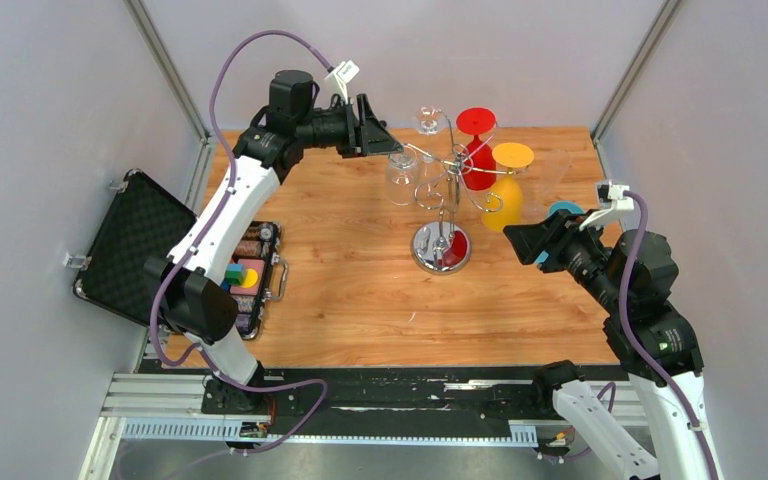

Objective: Take the wine glass off the wine glass rack
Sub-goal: Pick up the wine glass from the wine rack.

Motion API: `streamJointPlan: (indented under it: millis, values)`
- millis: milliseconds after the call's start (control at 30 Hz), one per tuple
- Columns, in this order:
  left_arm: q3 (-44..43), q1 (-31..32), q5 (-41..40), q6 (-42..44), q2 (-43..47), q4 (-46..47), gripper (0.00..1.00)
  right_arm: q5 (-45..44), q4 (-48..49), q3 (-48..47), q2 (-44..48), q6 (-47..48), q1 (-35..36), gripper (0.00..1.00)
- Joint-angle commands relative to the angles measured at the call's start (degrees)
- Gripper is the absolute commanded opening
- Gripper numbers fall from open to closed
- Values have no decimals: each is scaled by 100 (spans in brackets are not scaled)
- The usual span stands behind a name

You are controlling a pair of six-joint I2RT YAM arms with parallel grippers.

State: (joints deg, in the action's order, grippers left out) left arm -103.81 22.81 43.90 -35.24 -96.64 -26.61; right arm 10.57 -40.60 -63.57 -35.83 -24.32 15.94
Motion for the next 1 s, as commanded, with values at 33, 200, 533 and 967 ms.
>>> streamJointPlan:
  millis: [33, 200, 533, 967]
  values:
    - [-332, 13, 135, 120, 145, -51, 62, 17, 114, 33, 50, 50, 5, 55]
    - [-420, 13, 132, 184, 162, -171, 61, 24, 114, 55, 45, 50, 3, 55]
    - [-375, 18, 250, 90, 120, -59, 61, 32, 122, 97, 67, 41, -2, 55]
    - [-257, 106, 454, -93, 75, 95, 60, 20, 251, 118, -20, -4, 3, 55]
